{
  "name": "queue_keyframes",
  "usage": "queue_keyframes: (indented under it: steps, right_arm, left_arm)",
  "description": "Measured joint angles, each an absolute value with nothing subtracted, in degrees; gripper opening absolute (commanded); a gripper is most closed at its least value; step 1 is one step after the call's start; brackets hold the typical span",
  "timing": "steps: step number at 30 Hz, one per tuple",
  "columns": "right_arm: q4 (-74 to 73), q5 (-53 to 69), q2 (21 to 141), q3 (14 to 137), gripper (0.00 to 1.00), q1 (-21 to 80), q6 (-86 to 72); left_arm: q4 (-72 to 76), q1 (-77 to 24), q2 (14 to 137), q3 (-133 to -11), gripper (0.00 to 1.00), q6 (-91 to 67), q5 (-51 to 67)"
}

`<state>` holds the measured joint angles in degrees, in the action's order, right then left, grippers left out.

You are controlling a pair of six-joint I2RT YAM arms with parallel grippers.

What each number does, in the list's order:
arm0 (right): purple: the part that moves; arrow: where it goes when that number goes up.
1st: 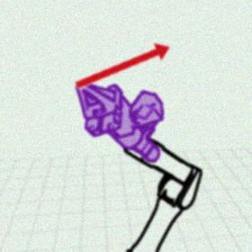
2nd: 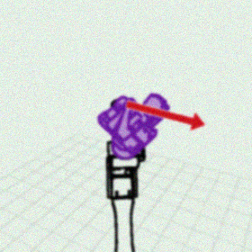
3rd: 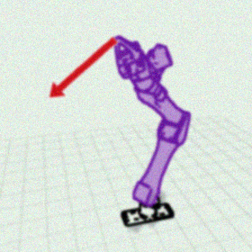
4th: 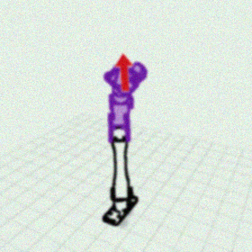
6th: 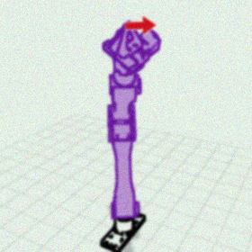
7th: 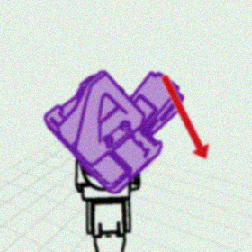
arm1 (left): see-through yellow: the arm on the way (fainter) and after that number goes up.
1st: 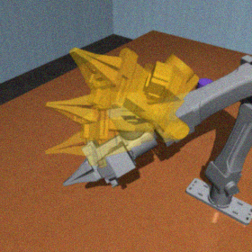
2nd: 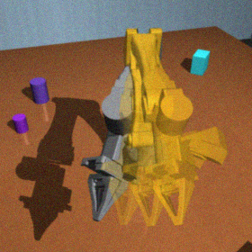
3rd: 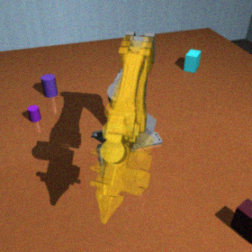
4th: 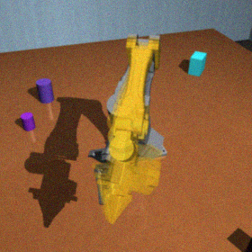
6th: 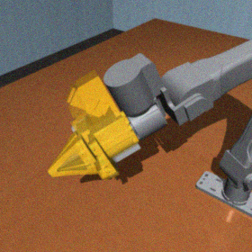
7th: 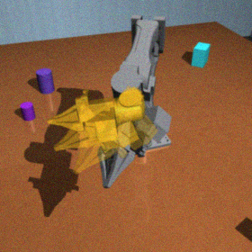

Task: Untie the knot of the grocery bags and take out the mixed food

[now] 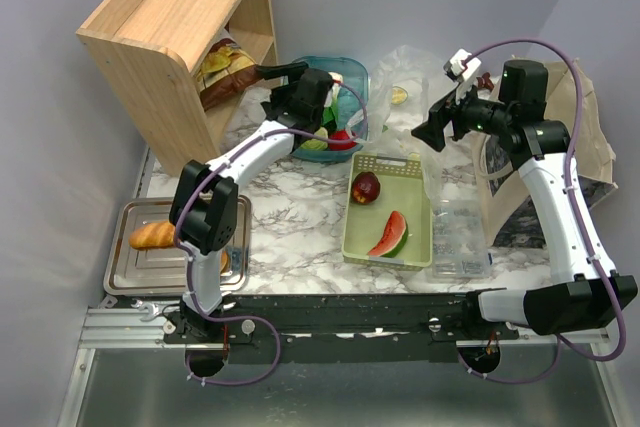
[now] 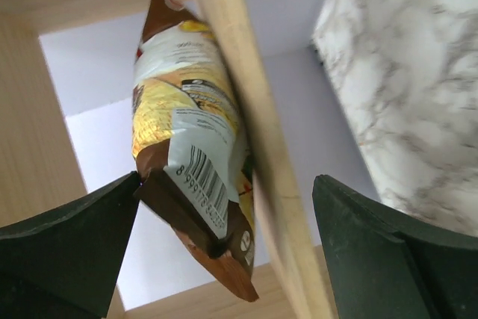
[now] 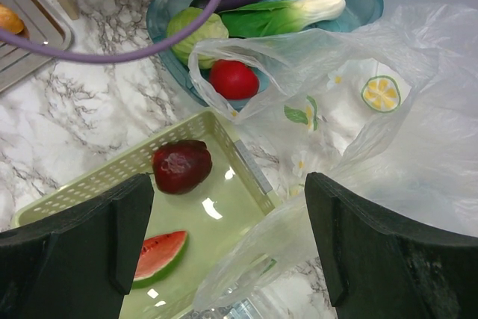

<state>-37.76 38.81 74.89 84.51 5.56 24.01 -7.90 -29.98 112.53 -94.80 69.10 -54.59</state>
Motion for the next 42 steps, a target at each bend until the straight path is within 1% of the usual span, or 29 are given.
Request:
queue_keyframes:
  steps: [3,8,10,12,14,15,16,20,23,26,29,31,32,33,36,37,38,39,40,42]
  right_arm:
    - [-37.8,38.8,74.8,84.4,0.89,5.6,24.0]
    - [-39.5,37.1,75.4,86.1,0.89,5.6,23.0]
    - [-40.3,34.0,76.6,88.8,0.89,5.5,22.0]
    - [-40.5,30.4,78.0,91.9,0.89,4.7,20.9]
    - [-40.8,28.1,79.6,95.1,0.89,1.2,19.3]
    - [-41.0,27.0,80.7,97.1,0.89,-1.7,18.4]
    - [-41.5,25.9,81.9,99.2,0.89,-5.2,17.3]
    - [-43.9,22.0,87.1,107.7,0.89,-19.4,13.7]
    - [-46.7,18.5,88.9,110.7,0.9,-26.6,12.8]
    - [-49.5,14.7,88.8,110.6,0.91,-30.3,13.5]
    - [-50.4,10.8,88.5,108.5,0.91,-32.0,15.1]
    - [-50.9,8.7,88.4,106.6,0.91,-32.7,16.4]
    - [-51.3,7.8,88.6,105.6,0.89,-32.9,17.0]
    - [-52.0,7.2,88.9,104.9,0.84,-33.0,17.6]
    - [-54.3,7.0,90.6,104.4,0.51,-33.3,19.2]
    - [-55.2,7.7,91.4,104.4,0.4,-33.4,19.6]
    - [-56.3,9.1,92.1,104.5,0.22,-33.5,20.1]
    - [-57.3,10.8,92.7,104.7,0.09,-33.5,20.5]
    - [-58.2,12.9,93.2,104.7,0.02,-33.5,21.1]
    - [-60.1,17.7,93.4,104.7,0.01,-33.5,21.7]
  left_arm:
    - [-14.9,-32.5,111.5,-94.6,0.99,63.9,-52.6]
    - [-31.0,-35.3,110.1,-95.4,0.99,52.7,-45.3]
    - [-38.4,-36.4,109.7,-98.1,0.99,48.1,-40.4]
    - [-46.1,-38.1,109.7,-103.5,0.99,43.4,-34.2]
    - [-52.0,-39.2,109.6,-109.9,0.99,39.7,-27.4]
    - [-53.3,-39.5,109.4,-112.0,0.99,38.6,-25.5]
    - [-55.4,-40.1,108.4,-115.3,0.99,36.7,-21.1]
    - [-58.7,-41.3,104.6,-119.8,0.99,33.5,-13.0]
    - [-59.8,-41.4,103.1,-121.8,0.99,31.2,-7.7]
    - [-59.8,-41.4,102.9,-122.4,0.99,29.0,-1.9]
    - [-59.6,-41.4,102.9,-122.4,0.99,27.6,2.5]
    - [-59.0,-41.4,102.9,-122.4,0.99,27.0,5.0]
    - [-58.6,-41.5,102.9,-122.4,0.99,26.7,6.0]
    - [-58.3,-41.5,102.9,-122.5,0.99,26.4,6.8]
    - [-57.7,-41.5,102.9,-122.7,0.99,25.9,8.7]
    - [-57.3,-41.5,102.9,-122.9,0.99,25.6,9.2]
    - [-56.8,-41.5,102.9,-122.9,0.99,25.4,9.8]
    - [-56.4,-41.5,102.8,-122.9,0.99,25.1,10.3]
    - [-55.9,-41.4,102.8,-122.8,0.99,24.9,11.0]
    - [-54.7,-41.5,102.7,-122.2,0.99,24.5,12.4]
